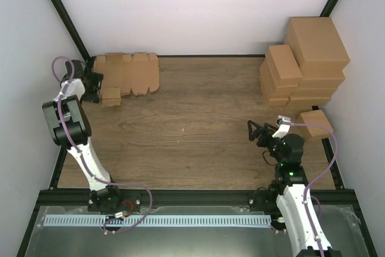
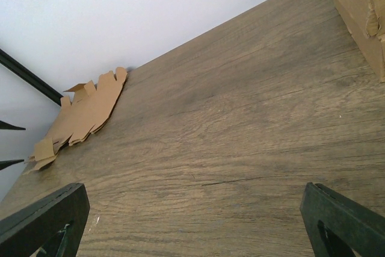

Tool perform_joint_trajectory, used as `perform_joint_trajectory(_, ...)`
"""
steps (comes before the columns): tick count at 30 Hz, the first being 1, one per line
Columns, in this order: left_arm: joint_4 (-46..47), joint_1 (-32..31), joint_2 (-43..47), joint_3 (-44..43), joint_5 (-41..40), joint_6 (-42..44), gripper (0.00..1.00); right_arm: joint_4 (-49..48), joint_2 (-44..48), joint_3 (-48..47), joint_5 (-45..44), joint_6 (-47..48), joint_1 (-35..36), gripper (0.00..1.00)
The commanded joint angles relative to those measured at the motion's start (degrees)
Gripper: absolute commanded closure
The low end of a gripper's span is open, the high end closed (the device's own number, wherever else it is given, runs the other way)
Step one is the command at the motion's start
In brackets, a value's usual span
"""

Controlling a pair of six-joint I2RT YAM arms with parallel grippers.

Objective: Fold the paper box

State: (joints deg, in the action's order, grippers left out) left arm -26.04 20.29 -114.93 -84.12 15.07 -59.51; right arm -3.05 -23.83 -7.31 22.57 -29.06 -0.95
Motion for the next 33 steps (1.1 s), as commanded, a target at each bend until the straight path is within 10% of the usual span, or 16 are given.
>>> perform_joint_trajectory(1,-7.2,-1.1,-4.4,-7.3,-3.0,-2.4,0.1,-0.7,0.2,-0.4,0.4,0.0,0.0,0.0)
perform_joint_trajectory(20,-17.7,-4.9,-16.2,-23.3,-4.2,-7.6,0.1,-0.6,0.2,-0.3,0.0,-0.2,0.0,0.0)
perform_joint_trajectory(33,-18.9,-5.0,-12.6,-18.3,-3.3,-6.6,0.12,-0.7,0.3,-0.2,0.2,-0.3,0.0,0.0)
